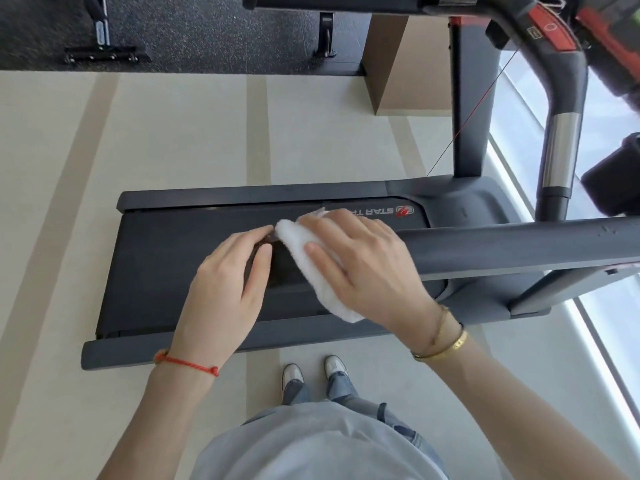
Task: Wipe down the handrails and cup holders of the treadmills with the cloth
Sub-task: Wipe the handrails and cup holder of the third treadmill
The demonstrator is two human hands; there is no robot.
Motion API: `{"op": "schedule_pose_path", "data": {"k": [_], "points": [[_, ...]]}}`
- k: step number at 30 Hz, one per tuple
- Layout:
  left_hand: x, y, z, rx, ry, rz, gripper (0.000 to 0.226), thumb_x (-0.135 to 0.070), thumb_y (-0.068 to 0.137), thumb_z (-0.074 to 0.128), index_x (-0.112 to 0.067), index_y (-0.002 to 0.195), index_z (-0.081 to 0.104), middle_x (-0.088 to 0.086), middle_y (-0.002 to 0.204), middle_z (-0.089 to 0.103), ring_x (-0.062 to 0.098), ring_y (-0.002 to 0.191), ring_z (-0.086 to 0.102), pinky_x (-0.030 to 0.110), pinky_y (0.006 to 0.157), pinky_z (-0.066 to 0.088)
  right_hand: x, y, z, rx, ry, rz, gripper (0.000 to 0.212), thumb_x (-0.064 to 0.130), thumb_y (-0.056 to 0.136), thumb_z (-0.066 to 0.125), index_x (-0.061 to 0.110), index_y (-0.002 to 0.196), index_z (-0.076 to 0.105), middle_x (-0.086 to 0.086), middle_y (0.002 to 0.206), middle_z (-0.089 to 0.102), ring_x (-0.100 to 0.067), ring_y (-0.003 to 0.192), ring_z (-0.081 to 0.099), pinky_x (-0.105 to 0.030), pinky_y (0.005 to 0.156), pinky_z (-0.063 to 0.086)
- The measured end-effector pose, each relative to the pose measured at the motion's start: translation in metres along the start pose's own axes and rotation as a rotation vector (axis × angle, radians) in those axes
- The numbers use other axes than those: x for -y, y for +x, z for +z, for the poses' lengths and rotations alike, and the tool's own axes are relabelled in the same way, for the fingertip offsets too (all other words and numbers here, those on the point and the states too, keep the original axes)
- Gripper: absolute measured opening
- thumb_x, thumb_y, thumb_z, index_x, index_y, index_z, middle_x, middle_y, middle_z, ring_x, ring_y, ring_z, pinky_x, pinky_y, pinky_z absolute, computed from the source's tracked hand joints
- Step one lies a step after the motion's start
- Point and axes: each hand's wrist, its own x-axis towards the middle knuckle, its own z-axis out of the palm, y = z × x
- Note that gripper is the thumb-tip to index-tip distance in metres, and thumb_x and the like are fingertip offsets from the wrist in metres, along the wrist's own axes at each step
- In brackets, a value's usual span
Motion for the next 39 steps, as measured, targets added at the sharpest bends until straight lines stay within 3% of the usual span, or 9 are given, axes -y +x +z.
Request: {"op": "schedule_pose_path", "data": {"k": [5,9,14,16,22,27,32,36,39], "points": [[0.005,-0.003,0.000,0.028,0.017,-0.012,0.033,-0.023,0.102,0.041,-0.014,0.126,0.063,-0.008,0.122,0.064,0.006,0.115,0.058,0.026,0.102,0.046,-0.029,-0.012,-0.023,0.105,-0.146,0.247,0.035,0.029,0.097,0.026,0.031,0.106,0.061,0.002,0.087,0.057,-0.024,0.082,0.050,-0.039,0.068,0.044],[0.007,-0.003,0.000,0.025,0.000,-0.003,0.031,-0.021,0.103,0.042,-0.014,0.125,0.063,-0.008,0.119,0.064,0.006,0.111,0.059,0.026,0.098,0.048,0.006,0.012,-0.011,0.226,-0.161,0.160,0.056,0.040,0.096,-0.003,0.038,0.117,0.049,0.009,0.099,0.055,-0.019,0.091,0.051,-0.034,0.072,0.042],[0.008,-0.005,0.002,0.018,-0.027,0.001,0.028,-0.019,0.103,0.042,-0.015,0.122,0.063,-0.009,0.113,0.064,0.003,0.104,0.059,0.019,0.091,0.047,0.010,0.005,-0.004,0.152,0.045,0.062,0.044,0.040,0.103,0.029,0.032,0.141,0.047,-0.003,0.116,0.059,-0.026,0.089,0.058,-0.039,0.082,0.045],[0.008,-0.003,0.002,0.022,-0.016,0.006,0.029,-0.019,0.103,0.041,-0.015,0.122,0.063,-0.008,0.115,0.064,0.005,0.106,0.059,0.020,0.094,0.047,-0.005,-0.008,-0.009,0.092,-0.006,0.012,0.040,0.035,0.102,0.036,0.029,0.138,0.051,-0.004,0.116,0.060,-0.028,0.088,0.057,-0.041,0.084,0.044],[0.007,-0.004,0.001,0.019,-0.002,0.006,0.031,-0.020,0.103,0.041,-0.013,0.124,0.063,-0.007,0.118,0.064,0.008,0.111,0.059,0.023,0.098,0.045,-0.007,0.003,-0.013,0.212,-0.277,0.186,0.051,0.039,0.097,0.004,0.035,0.113,0.052,0.010,0.101,0.057,-0.021,0.091,0.052,-0.036,0.075,0.041],[0.007,-0.007,0.002,0.020,-0.042,-0.011,0.021,-0.020,0.103,0.042,-0.015,0.109,0.062,-0.011,0.097,0.061,0.009,0.088,0.060,0.029,0.077,0.051,0.029,0.014,0.014,0.108,-0.031,0.064,0.043,0.040,0.101,0.025,0.026,0.121,0.060,-0.004,0.103,0.059,-0.027,0.082,0.055,-0.040,0.076,0.043],[0.003,-0.007,0.002,0.026,0.007,-0.026,0.035,-0.028,0.102,0.039,-0.015,0.127,0.060,-0.008,0.120,0.062,0.007,0.111,0.058,0.027,0.097,0.047,-0.012,-0.012,-0.005,-0.097,-0.097,0.039,0.039,0.025,0.101,0.029,0.013,0.103,0.066,-0.005,0.098,0.065,-0.033,0.076,0.054,-0.044,0.065,0.043],[-0.002,-0.007,0.001,0.040,0.031,-0.036,0.037,-0.029,0.102,0.039,-0.014,0.129,0.060,-0.006,0.124,0.063,0.008,0.115,0.057,0.026,0.101,0.045,-0.024,-0.006,-0.015,-0.069,-0.085,0.294,0.027,0.029,0.095,0.043,0.018,0.075,0.057,0.000,0.069,0.055,-0.031,0.062,0.051,-0.035,0.056,0.043],[-0.007,-0.005,0.003,0.033,0.038,-0.015,0.035,-0.027,0.102,0.041,-0.013,0.129,0.060,-0.005,0.123,0.063,0.009,0.114,0.058,0.026,0.100,0.045,-0.004,0.009,0.002,0.042,-0.204,0.236,0.038,0.042,0.097,0.026,0.023,0.084,0.055,0.004,0.076,0.053,-0.024,0.067,0.050,-0.032,0.059,0.036]]}}
